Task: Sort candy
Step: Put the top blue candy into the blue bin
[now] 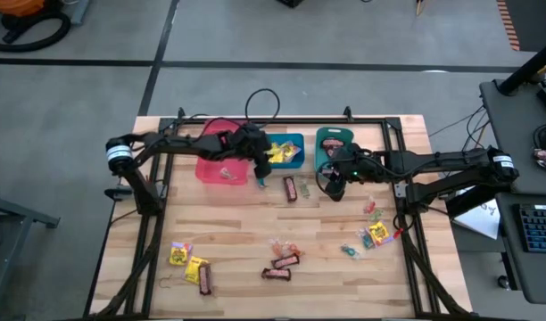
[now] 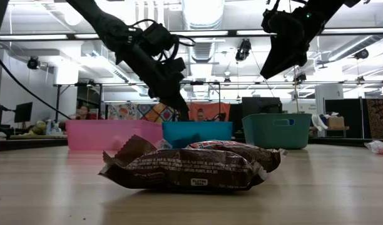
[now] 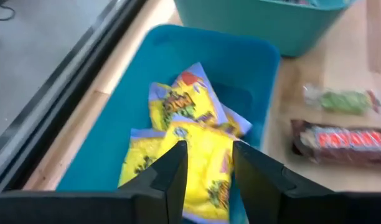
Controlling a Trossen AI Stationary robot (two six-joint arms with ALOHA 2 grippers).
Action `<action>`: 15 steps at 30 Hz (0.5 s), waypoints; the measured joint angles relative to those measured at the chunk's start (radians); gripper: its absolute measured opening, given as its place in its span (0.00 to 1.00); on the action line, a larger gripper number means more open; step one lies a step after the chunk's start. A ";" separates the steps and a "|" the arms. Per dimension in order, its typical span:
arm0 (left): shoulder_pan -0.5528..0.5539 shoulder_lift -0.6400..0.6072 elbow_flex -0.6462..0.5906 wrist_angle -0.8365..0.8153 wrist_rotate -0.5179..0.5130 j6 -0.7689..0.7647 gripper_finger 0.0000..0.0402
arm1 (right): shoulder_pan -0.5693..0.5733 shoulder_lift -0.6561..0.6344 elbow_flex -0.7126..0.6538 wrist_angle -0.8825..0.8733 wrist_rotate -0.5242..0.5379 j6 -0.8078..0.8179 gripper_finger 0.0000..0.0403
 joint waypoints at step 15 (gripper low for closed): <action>-0.189 -0.071 -0.001 -0.295 0.179 0.174 0.29 | 0.000 0.000 0.000 0.000 -0.077 0.008 0.34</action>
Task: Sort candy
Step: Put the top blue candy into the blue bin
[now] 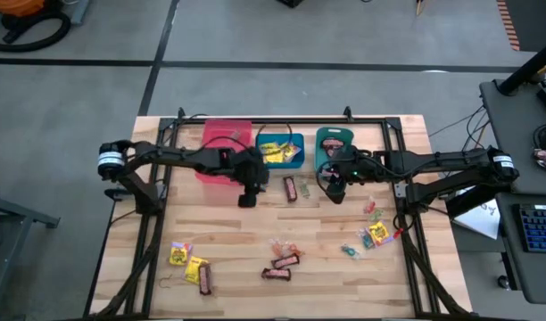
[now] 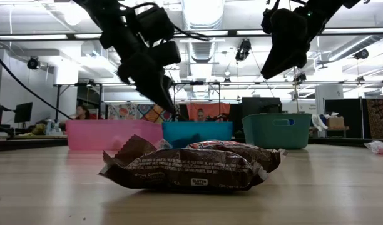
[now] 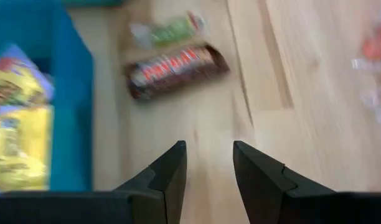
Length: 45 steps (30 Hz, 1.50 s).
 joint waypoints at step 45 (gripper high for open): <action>-0.109 0.167 -0.021 0.040 -0.356 -0.146 0.44 | 0.048 0.000 -0.001 -0.008 -0.005 -0.012 0.34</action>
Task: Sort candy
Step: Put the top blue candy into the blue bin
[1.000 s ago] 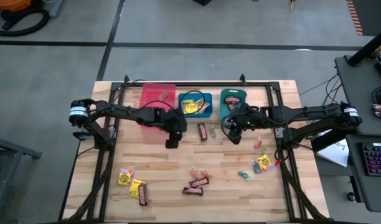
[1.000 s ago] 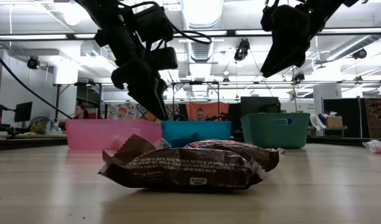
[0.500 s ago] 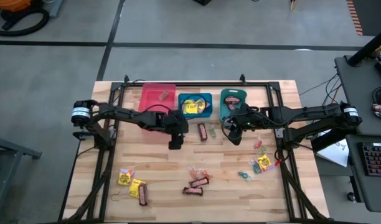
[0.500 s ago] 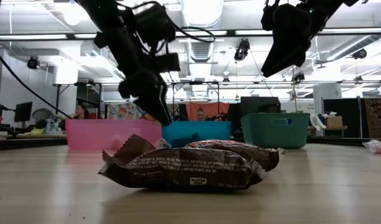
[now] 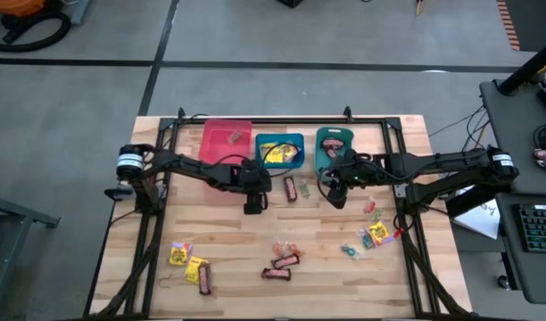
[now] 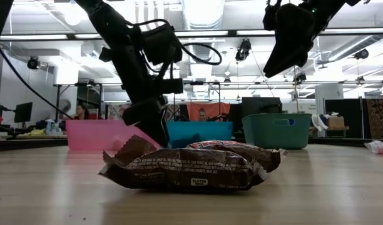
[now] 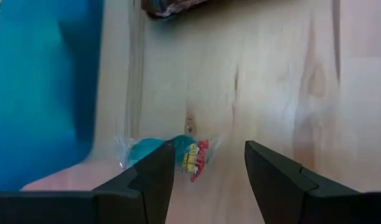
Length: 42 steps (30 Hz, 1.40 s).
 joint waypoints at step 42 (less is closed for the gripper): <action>0.114 -0.459 0.000 -0.297 0.148 0.100 0.00 | 0.044 0.000 -0.001 0.004 0.000 0.001 0.34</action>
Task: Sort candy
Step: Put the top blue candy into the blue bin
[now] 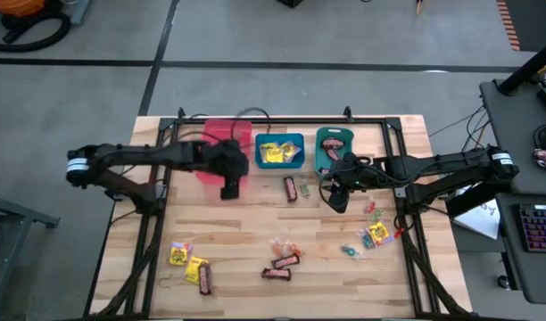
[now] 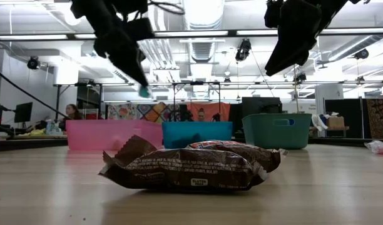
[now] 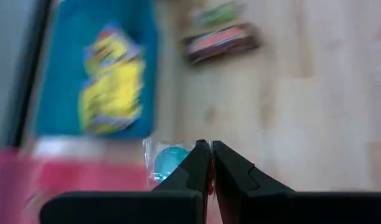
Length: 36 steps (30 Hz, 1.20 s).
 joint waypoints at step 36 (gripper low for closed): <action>0.573 0.332 0.044 -0.047 -0.014 -0.081 0.03 | 0.000 0.000 -0.010 0.002 0.000 0.019 0.34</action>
